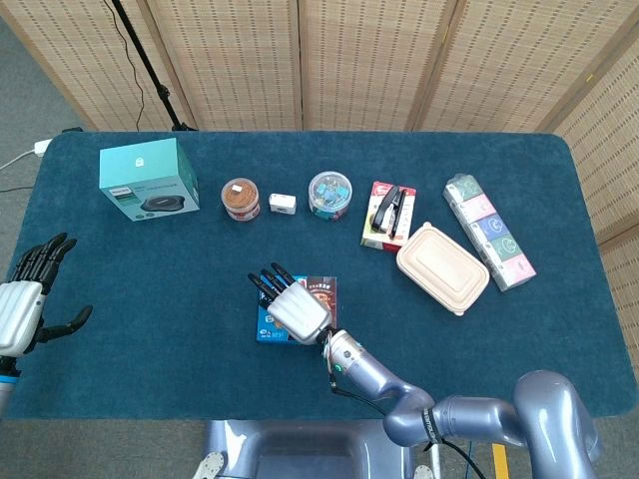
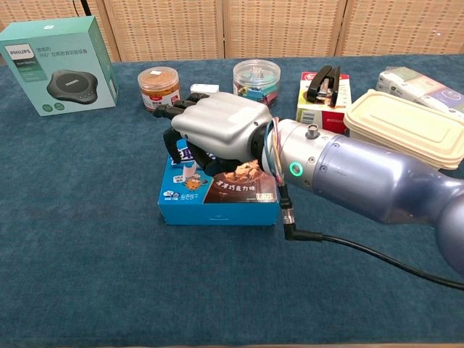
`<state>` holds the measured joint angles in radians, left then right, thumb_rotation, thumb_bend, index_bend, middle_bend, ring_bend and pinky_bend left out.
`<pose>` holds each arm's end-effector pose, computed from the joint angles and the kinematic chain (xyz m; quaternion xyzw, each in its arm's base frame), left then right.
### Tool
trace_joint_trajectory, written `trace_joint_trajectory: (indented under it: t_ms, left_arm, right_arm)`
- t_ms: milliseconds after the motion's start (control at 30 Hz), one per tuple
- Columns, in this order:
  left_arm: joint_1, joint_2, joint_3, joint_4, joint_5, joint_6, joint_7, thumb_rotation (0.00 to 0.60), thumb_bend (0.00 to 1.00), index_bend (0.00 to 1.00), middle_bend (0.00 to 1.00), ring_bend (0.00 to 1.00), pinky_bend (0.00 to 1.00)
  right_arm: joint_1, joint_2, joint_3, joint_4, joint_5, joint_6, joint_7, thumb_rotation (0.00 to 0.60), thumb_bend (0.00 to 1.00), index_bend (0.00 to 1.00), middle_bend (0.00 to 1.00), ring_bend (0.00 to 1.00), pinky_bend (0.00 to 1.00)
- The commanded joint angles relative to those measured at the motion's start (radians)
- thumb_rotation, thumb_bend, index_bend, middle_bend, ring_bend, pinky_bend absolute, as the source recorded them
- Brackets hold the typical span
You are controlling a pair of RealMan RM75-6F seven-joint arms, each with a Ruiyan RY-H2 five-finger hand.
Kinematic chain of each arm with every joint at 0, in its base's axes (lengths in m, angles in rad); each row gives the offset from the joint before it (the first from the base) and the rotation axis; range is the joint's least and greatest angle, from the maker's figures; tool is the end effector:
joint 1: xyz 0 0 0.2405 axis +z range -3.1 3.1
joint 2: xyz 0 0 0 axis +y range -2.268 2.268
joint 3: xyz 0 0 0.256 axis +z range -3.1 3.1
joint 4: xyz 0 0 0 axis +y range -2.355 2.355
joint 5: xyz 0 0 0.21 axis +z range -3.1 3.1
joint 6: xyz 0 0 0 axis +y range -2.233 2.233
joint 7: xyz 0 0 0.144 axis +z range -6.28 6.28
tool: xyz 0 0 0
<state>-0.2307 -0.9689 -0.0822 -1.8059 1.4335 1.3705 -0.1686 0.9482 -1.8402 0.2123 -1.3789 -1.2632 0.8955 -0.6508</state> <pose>-0.2632 0.2249 0.1797 -0.5814 -0.4446 -0.4552 0.5071 -0.0203 -0.3119 -0.1014 0.8427 -0.1702 0.3936 0.3255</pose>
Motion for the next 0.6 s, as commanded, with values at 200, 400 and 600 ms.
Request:
trace_joint_trajectory:
  t_ms: [200, 400, 600]
  left_arm:
    - [0.002, 0.000, -0.001, -0.002, 0.001, -0.003, 0.004, 0.600, 0.28, 0.00, 0.00, 0.00, 0.00]
    - [0.003, -0.002, 0.000, -0.006, 0.005, -0.004, 0.012, 0.600, 0.28, 0.00, 0.00, 0.00, 0.00]
    - [0.003, -0.003, -0.002, -0.006, 0.002, -0.009, 0.017, 0.600, 0.28, 0.00, 0.00, 0.00, 0.00]
  right_arm:
    - [-0.016, 0.037, -0.033, -0.033, -0.018, 0.021, 0.000, 0.600, 1.00, 0.38, 0.00, 0.00, 0.00]
    - [-0.022, 0.045, -0.051, -0.036, -0.022, 0.023, 0.006, 0.600, 1.00, 0.39, 0.00, 0.00, 0.00]
    - [-0.027, 0.053, -0.066, -0.028, -0.042, 0.033, 0.010, 0.600, 1.00, 0.39, 0.00, 0.00, 0.00]
